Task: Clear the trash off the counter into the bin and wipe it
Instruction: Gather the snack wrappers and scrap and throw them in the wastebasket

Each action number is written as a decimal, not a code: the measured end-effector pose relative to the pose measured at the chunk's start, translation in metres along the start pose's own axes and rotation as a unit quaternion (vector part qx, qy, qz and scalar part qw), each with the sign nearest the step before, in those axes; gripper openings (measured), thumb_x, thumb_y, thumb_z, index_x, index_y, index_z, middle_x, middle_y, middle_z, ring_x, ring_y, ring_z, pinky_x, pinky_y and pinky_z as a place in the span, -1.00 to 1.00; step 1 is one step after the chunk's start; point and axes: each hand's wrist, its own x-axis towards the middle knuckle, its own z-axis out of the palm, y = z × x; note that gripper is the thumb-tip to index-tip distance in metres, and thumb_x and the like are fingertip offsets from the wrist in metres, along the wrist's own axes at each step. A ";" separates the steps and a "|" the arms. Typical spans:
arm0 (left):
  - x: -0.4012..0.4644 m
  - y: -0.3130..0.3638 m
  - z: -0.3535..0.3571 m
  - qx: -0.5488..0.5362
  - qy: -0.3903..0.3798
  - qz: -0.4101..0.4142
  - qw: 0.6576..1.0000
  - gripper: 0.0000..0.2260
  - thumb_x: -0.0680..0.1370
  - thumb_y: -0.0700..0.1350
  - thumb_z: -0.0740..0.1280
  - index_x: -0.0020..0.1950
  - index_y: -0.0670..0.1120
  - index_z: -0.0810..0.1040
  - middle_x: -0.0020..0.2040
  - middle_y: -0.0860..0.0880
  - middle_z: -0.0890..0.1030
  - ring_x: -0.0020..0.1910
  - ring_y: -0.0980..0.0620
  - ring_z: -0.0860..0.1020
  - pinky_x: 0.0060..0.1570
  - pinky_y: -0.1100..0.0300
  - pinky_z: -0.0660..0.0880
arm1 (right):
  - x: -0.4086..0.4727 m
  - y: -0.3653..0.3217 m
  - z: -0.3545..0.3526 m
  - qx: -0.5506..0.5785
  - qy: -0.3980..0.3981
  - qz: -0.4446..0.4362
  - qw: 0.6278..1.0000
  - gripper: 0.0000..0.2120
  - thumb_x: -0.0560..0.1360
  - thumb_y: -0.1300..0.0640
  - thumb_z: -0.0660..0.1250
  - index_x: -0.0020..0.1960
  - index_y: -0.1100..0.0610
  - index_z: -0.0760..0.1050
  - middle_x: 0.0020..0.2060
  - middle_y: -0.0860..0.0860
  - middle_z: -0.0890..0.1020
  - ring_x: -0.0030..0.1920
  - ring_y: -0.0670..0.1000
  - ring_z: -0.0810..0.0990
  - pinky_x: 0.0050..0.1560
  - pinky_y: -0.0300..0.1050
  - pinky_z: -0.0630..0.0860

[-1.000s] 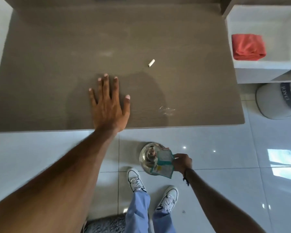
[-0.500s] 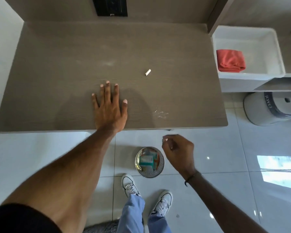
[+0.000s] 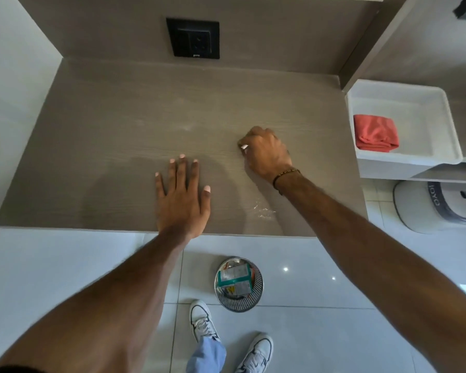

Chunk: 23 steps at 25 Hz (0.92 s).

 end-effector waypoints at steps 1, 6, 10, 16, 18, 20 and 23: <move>0.000 0.001 -0.001 -0.001 -0.003 0.000 1.000 -0.40 0.66 0.18 -0.09 0.67 -0.03 0.03 0.70 -0.15 0.07 0.68 -0.18 0.06 0.61 -0.31 0.03 | 0.001 0.002 -0.001 -0.013 -0.001 -0.002 1.000 -0.74 0.56 0.21 0.27 0.17 0.09 0.64 0.14 0.07 0.60 0.17 0.19 0.56 0.05 0.05 0.59; -0.001 0.001 -0.003 -0.008 -0.014 -0.002 1.000 -0.40 0.66 0.18 -0.09 0.67 -0.03 0.02 0.70 -0.14 0.06 0.69 -0.18 0.04 0.61 -0.32 0.03 | -0.060 0.009 -0.008 0.099 0.054 0.050 0.992 -0.87 0.44 0.09 0.38 -0.06 0.09 0.67 -0.10 0.02 0.69 -0.12 0.10 0.66 -0.15 -0.10 0.58; -0.002 0.003 -0.003 -0.013 -0.011 -0.002 1.000 -0.41 0.66 0.17 -0.06 0.67 -0.04 0.06 0.70 -0.14 0.08 0.68 -0.19 0.06 0.61 -0.32 0.02 | -0.170 -0.016 0.014 0.261 0.184 0.006 0.948 -0.95 0.43 0.07 0.44 -0.12 0.02 0.61 -0.21 -0.09 0.66 -0.38 -0.12 0.56 -0.32 -0.35 0.49; 0.000 0.002 0.000 0.006 -0.002 -0.005 1.000 -0.41 0.67 0.18 -0.09 0.66 -0.02 0.05 0.70 -0.13 0.07 0.68 -0.18 0.06 0.62 -0.29 0.02 | -0.282 -0.020 0.119 0.225 0.034 0.077 0.971 -0.83 0.39 -0.02 0.42 -0.05 -0.01 0.64 -0.13 -0.09 0.70 -0.27 -0.09 0.65 -0.25 -0.44 0.40; 0.000 0.002 0.000 0.007 -0.003 -0.005 1.000 -0.41 0.67 0.18 -0.09 0.66 -0.02 0.06 0.70 -0.13 0.07 0.68 -0.18 0.06 0.62 -0.29 0.02 | -0.285 -0.017 0.147 0.186 -0.039 0.114 0.975 -0.78 0.38 -0.04 0.44 -0.01 0.02 0.66 -0.09 -0.05 0.72 -0.23 0.03 0.70 -0.26 -0.30 0.46; 0.000 0.002 0.000 0.007 0.001 -0.007 1.000 -0.42 0.67 0.17 -0.07 0.66 -0.03 0.07 0.70 -0.13 0.08 0.68 -0.18 0.07 0.61 -0.30 0.03 | -0.284 -0.012 0.164 0.154 -0.088 0.155 0.972 -0.74 0.39 -0.07 0.40 0.03 0.01 0.65 -0.05 -0.03 0.72 -0.18 0.08 0.71 -0.25 -0.18 0.54; -0.001 0.000 0.003 0.001 0.014 -0.008 1.000 -0.42 0.66 0.17 -0.02 0.65 -0.02 0.11 0.69 -0.12 0.11 0.68 -0.18 0.09 0.61 -0.30 0.05 | -0.286 -0.009 0.174 0.139 -0.102 0.193 0.966 -0.73 0.39 -0.08 0.34 0.03 -0.02 0.64 -0.04 -0.05 0.72 -0.16 0.07 0.70 -0.26 -0.20 0.51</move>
